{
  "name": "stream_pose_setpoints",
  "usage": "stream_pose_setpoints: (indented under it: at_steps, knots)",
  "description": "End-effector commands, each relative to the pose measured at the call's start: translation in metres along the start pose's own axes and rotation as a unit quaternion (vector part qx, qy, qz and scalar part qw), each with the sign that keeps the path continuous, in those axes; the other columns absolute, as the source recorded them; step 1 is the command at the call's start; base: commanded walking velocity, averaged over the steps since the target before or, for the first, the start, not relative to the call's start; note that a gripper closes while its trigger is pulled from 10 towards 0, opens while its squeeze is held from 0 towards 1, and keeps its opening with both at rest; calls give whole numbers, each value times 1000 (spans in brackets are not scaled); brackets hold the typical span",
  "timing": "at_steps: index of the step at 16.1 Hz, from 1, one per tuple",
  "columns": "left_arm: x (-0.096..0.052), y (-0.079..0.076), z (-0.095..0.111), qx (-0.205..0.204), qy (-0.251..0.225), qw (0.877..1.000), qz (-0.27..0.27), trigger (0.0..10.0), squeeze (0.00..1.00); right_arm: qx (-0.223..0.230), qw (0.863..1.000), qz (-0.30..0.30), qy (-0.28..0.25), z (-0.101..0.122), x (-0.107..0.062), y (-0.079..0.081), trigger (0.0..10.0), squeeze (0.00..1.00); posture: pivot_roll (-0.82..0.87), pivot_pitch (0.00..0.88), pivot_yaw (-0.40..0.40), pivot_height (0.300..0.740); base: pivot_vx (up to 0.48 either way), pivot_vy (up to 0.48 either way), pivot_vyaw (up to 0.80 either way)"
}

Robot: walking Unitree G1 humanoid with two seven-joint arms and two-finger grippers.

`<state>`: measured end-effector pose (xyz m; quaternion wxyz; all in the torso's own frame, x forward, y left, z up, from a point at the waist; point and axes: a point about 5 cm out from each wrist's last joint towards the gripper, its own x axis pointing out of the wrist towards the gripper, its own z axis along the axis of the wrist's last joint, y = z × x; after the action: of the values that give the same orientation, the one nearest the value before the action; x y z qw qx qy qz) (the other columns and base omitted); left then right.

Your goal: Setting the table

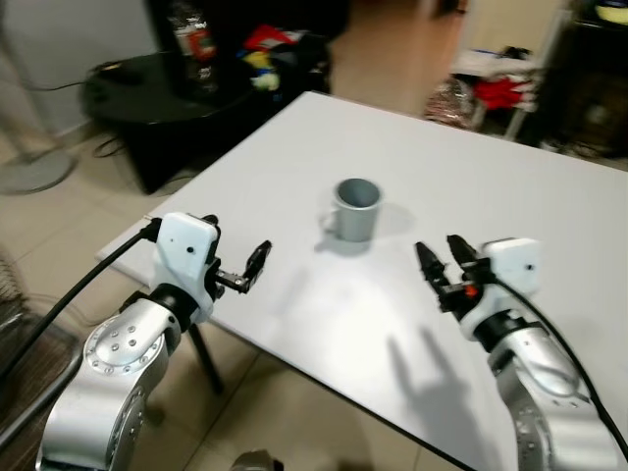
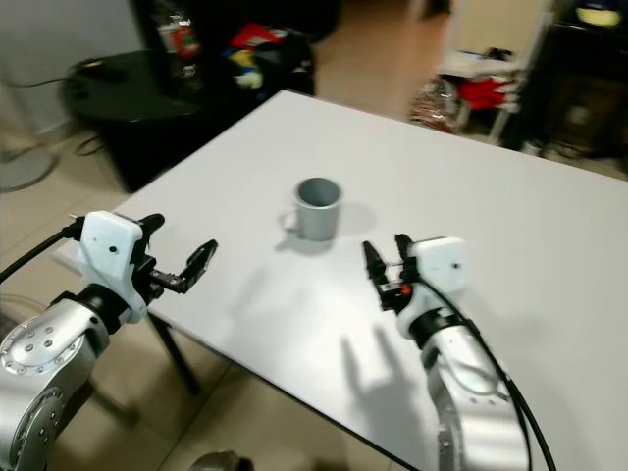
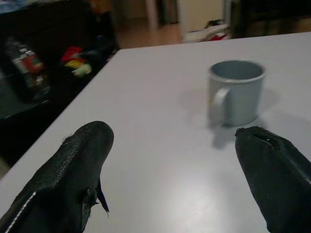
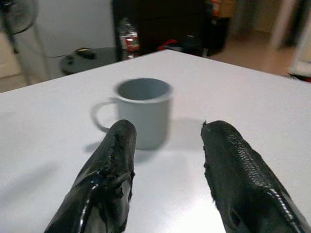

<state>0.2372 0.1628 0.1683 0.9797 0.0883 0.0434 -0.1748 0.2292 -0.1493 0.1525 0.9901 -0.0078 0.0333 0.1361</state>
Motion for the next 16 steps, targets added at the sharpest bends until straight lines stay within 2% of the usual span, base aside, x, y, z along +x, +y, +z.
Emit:
stream_pose_setpoints:
  at_steps: [1, 4, 6, 8, 11, 14, 16]
  knots:
    - [-2, 4, -4, 3, 6, 1000, 22, 10000, 0, -2, 1000, -4, 2, 4, -2, 4, 10000, 1000, 73, 0, 46, 740, 0, 0, 800]
    - [-6, 0, -7, -21, 5, 999, 41, 10000, 0, 25, 1000, 4, 15, -4, -11, 11, 10000, 1000, 61, 0, 49, 740, 0, 0, 800]
    - [-7, -4, -5, -18, 0, 999, 41, 10000, 0, 42, 999, 19, 11, -2, -11, 15, 10000, 1000, 68, 0, 44, 740, 0, 0, 800]
    - [-8, 1, -10, -14, 13, 998, 59, 10000, 0, 48, 998, 21, 17, -5, -10, 18, 10000, 1000, 78, 0, 42, 740, 0, 0, 800]
    - [-11, 0, -7, -27, 6, 998, 57, 10000, 0, 52, 998, 27, 23, -7, -9, 22, 10000, 1000, 77, 0, 35, 740, 0, 0, 800]
    - [-7, -3, -5, -14, -3, 999, 52, 10000, 0, 56, 998, 23, 25, -8, -10, 18, 10000, 1000, 73, 0, 40, 740, 0, 0, 800]
    - [-6, 1, -6, -7, 6, 998, 68, 10000, 0, 64, 997, 22, 24, -8, -10, 20, 10000, 1000, 83, 0, 47, 740, 0, 0, 800]
